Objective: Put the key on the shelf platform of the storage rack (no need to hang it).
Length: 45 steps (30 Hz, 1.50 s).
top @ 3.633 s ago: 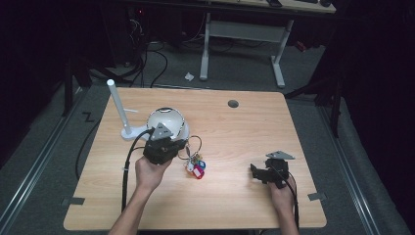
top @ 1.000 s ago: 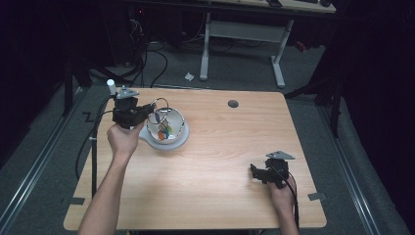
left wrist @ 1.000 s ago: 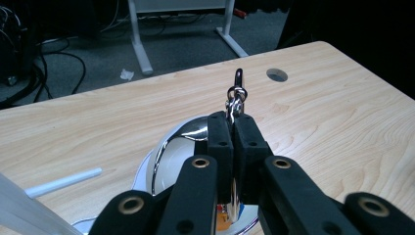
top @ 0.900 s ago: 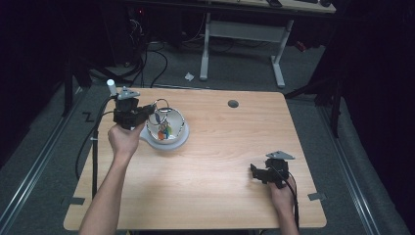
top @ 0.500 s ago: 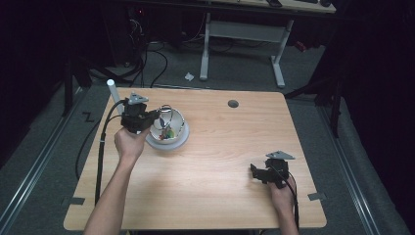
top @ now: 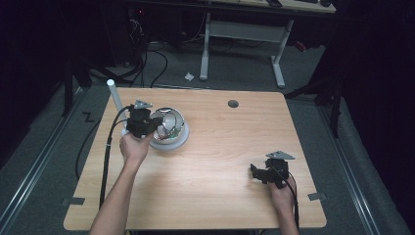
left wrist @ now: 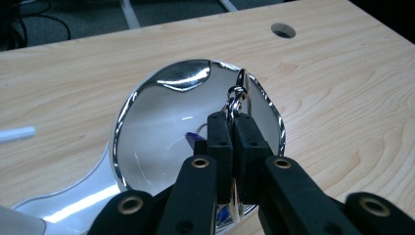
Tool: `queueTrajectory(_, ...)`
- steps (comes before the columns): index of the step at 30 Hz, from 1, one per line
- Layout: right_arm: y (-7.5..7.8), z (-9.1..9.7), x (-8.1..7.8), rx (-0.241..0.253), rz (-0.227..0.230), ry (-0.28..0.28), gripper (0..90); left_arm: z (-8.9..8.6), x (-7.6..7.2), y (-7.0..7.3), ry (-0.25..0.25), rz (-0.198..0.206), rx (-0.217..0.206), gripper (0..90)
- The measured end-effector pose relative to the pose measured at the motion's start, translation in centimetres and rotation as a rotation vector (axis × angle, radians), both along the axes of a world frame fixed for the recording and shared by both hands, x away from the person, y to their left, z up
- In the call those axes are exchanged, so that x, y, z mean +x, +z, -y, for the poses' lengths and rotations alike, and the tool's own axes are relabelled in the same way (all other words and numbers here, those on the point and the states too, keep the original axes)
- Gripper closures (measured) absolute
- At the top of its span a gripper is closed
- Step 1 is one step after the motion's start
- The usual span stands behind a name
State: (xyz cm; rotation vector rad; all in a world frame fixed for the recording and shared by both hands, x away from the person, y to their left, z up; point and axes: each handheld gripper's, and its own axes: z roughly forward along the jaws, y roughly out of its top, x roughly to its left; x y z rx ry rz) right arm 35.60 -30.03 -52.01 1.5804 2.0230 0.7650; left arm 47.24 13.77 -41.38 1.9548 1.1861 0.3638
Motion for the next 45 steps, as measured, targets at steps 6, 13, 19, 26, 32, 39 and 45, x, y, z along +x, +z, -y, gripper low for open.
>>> queueTrajectory(6, 0.0, 0.0, 0.0, 0.000, 0.000, 0.000, 14.4, 0.3, 0.3, -0.9, 0.000, -0.022, 0.012, 87.1)
queueTrajectory(13, 0.0, 0.0, 0.0, 0.000, 0.000, 0.000, 14.4, 0.5, 0.9, -1.6, 0.012, -0.041, 0.022, 86.9)
queueTrajectory(19, 0.0, 0.0, 0.0, 0.000, 0.000, 0.000, 14.4, 0.4, 1.2, -2.0, 0.027, -0.049, 0.041, 86.1)
queueTrajectory(26, 0.0, 0.0, 0.0, 0.000, 0.000, 0.000, 14.4, 0.2, 1.4, -2.3, 0.040, -0.048, 0.074, 82.7)
queueTrajectory(32, 0.0, 0.0, 0.0, 0.000, 0.000, 0.000, 14.4, -0.2, 1.2, -2.1, 0.054, -0.036, 0.085, 74.4)
queueTrajectory(39, 0.0, 0.0, 0.0, -0.001, 0.000, 0.000, 14.4, -0.8, 0.4, -1.8, 0.070, -0.019, 0.084, 61.0)
queueTrajectory(45, 0.0, 0.0, 0.0, 0.000, 0.000, 0.000, 14.4, -1.6, -0.8, -1.3, 0.074, -0.005, 0.073, 52.5)
